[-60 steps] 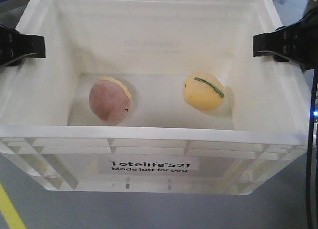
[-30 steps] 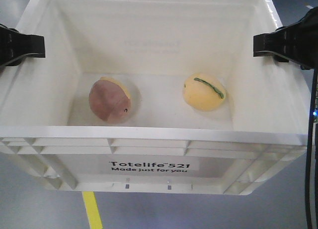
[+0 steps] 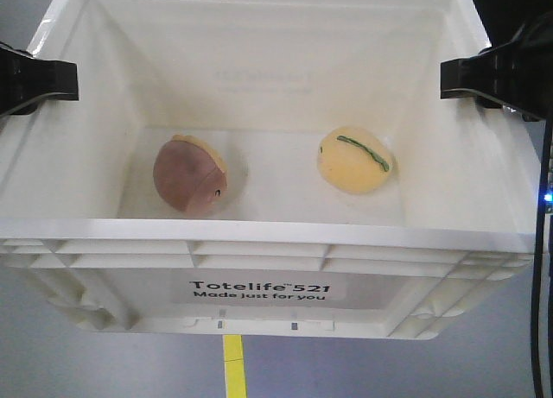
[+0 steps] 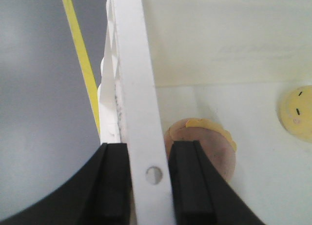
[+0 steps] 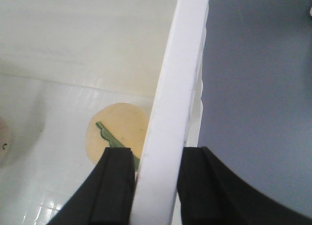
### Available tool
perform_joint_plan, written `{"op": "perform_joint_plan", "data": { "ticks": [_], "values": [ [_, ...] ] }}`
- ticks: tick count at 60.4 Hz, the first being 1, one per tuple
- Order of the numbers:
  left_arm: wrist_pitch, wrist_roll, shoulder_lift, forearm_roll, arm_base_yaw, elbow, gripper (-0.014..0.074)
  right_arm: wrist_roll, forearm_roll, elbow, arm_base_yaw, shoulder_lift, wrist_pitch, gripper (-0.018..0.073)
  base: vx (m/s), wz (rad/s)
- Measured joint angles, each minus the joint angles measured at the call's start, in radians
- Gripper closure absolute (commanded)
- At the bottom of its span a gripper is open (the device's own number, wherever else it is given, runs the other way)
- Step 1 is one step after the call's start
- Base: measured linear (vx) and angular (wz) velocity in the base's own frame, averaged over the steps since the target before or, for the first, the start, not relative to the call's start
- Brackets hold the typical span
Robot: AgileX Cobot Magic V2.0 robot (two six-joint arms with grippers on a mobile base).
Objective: Place moving items into box and shelve
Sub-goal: 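Hold the crate level while the base drives away from the conveyor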
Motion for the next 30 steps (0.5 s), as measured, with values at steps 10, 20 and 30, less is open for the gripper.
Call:
{"op": "perform_joint_plan", "data": {
  "ticks": [10, 20, 30],
  "values": [
    [0.000, 0.000, 0.000, 0.000, 0.000, 0.000, 0.0603, 0.000, 0.000, 0.000, 0.000, 0.000, 0.003, 0.0564, -0.10, 0.39],
    [0.001, 0.000, 0.000, 0.000, 0.000, 0.000, 0.0603, 0.000, 0.000, 0.000, 0.000, 0.000, 0.006, 0.0564, -0.07, 0.28],
    [0.004, 0.000, 0.000, 0.000, 0.000, 0.000, 0.0603, 0.000, 0.000, 0.000, 0.000, 0.000, 0.008, 0.0564, -0.04, 0.15]
  ]
}}
